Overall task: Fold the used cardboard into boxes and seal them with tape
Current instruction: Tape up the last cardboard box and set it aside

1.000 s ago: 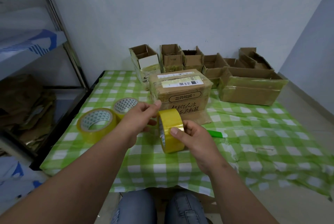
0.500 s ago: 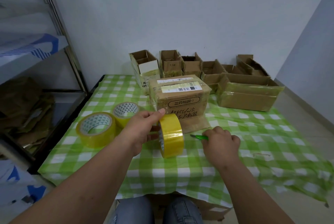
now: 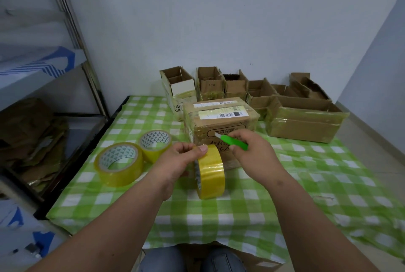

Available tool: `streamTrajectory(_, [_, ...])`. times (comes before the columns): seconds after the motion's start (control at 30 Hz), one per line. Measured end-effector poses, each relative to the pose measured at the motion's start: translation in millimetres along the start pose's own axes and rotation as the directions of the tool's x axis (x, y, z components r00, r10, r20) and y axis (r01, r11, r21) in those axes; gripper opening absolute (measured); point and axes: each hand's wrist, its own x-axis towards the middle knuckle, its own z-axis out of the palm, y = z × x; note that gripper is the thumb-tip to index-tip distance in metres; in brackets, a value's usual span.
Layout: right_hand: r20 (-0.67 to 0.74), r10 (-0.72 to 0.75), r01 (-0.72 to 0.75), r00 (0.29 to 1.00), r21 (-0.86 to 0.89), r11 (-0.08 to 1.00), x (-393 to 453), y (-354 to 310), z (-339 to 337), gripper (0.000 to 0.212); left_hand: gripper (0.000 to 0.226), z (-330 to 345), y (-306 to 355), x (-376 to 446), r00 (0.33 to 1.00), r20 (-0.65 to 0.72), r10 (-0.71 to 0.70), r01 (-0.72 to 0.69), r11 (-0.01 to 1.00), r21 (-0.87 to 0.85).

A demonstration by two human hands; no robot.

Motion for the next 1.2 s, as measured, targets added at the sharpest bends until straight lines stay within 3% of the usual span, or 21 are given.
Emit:
streamTrajectory(0.2, [0.203, -0.027, 0.053, 0.979, -0.122, 0.991, 20, -22, 1, 0.028, 0.037, 1, 1, -2, 1.000, -0.001, 0.020, -0.020, 1.000, -0.002])
streamTrajectory(0.33, [0.266, -0.036, 0.088, 0.963, -0.184, 0.979, 30, -33, 1, 0.029, 0.035, 1, 1, -3, 1.000, -0.005, 0.025, -0.025, 1.000, -0.001])
streamTrajectory(1.07, [0.285, 0.122, -0.056, 0.951, -0.229, 0.972, 50, -47, 7, 0.013, 0.046, 0, 0, 0, 1.000, 0.028, -0.009, 0.010, 1.000, -0.011])
streamTrajectory(1.2, [0.291, 0.166, -0.099, 0.942, -0.232, 0.968, 56, -50, 8, 0.016, 0.061, 0, -1, 2, 0.999, 0.034, 0.002, -0.001, 1.000, -0.016])
